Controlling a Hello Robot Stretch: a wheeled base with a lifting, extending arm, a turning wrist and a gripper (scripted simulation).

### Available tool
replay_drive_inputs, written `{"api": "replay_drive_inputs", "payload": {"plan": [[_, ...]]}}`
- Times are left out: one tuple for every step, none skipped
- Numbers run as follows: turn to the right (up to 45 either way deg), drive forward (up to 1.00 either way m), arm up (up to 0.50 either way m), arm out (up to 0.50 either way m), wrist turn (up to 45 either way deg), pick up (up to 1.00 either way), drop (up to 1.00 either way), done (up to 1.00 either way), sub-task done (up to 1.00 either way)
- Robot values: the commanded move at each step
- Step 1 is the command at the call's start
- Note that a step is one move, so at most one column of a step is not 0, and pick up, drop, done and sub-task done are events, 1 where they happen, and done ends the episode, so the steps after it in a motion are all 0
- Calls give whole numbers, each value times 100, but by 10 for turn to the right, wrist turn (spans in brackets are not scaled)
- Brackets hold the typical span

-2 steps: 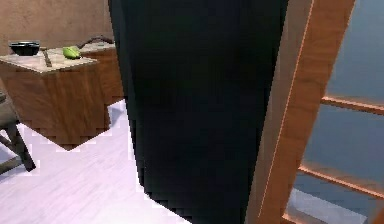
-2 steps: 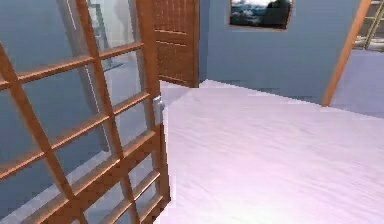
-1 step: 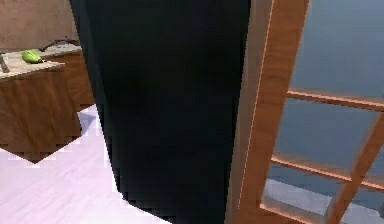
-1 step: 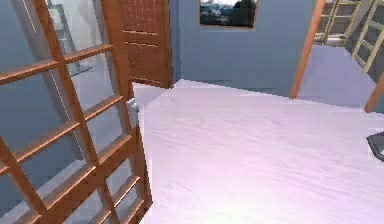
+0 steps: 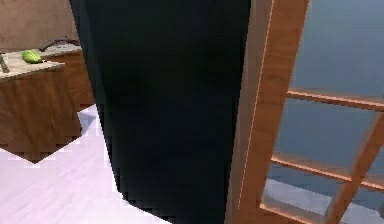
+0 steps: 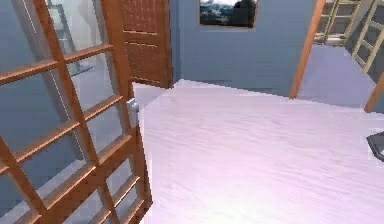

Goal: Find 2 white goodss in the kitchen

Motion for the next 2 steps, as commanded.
{"api": "replay_drive_inputs", "payload": {"plan": [[-450,0,0,0,0,0,0,0,0],[-210,0,0,0,0,0,0,0,0]]}}
